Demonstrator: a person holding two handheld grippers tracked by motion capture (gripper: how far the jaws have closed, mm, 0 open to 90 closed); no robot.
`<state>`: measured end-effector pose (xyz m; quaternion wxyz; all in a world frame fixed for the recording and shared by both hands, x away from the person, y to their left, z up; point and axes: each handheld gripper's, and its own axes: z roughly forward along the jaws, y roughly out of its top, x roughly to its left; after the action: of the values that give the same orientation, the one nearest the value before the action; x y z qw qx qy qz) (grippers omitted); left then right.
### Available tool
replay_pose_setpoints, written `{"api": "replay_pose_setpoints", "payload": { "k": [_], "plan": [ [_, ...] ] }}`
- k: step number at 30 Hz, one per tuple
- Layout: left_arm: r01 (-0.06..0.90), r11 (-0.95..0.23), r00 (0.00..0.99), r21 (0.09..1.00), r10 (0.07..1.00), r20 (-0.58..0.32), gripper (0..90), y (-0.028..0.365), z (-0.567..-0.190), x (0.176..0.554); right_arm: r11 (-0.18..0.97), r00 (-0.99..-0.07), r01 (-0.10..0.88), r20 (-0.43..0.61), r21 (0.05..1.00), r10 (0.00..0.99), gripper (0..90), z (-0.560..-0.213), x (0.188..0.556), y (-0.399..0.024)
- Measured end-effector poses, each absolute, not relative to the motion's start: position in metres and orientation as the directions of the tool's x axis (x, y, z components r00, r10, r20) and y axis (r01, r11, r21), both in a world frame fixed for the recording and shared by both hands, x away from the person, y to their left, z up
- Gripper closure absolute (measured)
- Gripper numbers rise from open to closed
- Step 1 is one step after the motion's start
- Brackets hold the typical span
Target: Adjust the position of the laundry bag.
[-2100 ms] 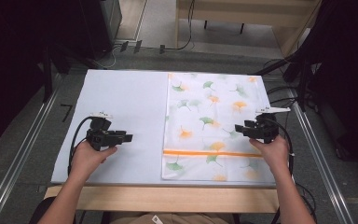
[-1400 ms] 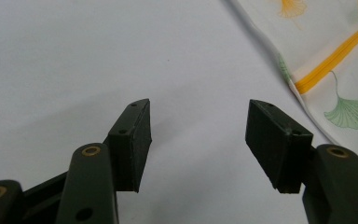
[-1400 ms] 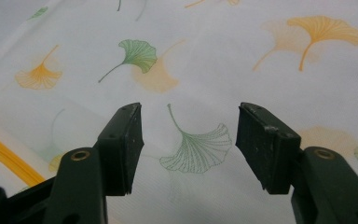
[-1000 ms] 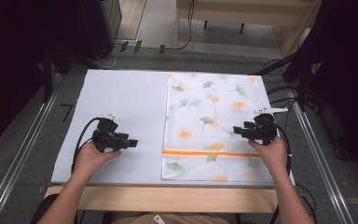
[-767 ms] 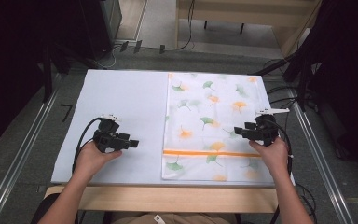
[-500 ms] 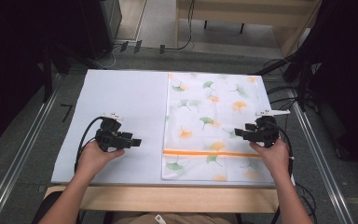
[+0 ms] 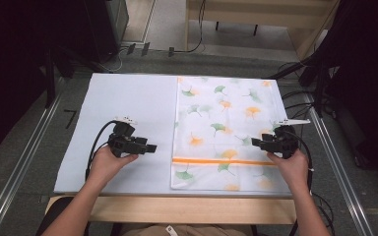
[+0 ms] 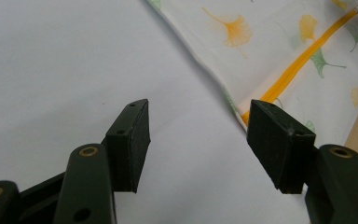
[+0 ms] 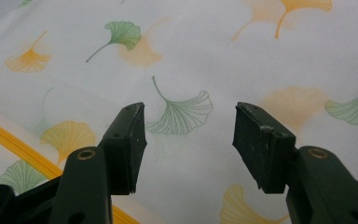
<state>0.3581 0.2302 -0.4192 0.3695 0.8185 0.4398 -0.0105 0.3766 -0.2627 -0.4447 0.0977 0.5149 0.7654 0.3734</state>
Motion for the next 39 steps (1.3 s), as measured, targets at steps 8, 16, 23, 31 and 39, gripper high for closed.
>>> {"api": "replay_pose_setpoints", "payload": {
  "k": [8,16,23,31,39],
  "plan": [
    [0.721,-0.340,0.612,0.604,0.721,-0.325,42.3,0.218,-0.418,0.359,0.191,-0.441,0.721,0.228,0.666,0.868,45.3,-0.447,0.374,-0.270],
    [0.648,-0.382,0.670,0.659,0.697,-0.256,51.2,0.207,-0.415,0.355,0.173,-0.427,0.705,0.216,0.688,0.878,47.0,-0.447,0.372,-0.279],
    [0.657,-0.408,0.672,0.634,0.697,-0.249,53.5,0.197,-0.414,0.357,0.157,-0.402,0.713,0.215,0.683,0.890,43.0,-0.448,0.370,-0.287],
    [0.652,-0.388,0.679,0.652,0.681,-0.274,72.8,0.185,-0.413,0.362,0.108,-0.345,0.721,0.219,0.685,0.913,49.1,-0.447,0.364,-0.302],
    [0.676,-0.406,0.658,0.615,0.708,-0.256,65.1,0.174,-0.420,0.373,0.080,-0.302,0.737,0.221,0.672,0.927,50.7,-0.451,0.361,-0.318]
  ]
}}
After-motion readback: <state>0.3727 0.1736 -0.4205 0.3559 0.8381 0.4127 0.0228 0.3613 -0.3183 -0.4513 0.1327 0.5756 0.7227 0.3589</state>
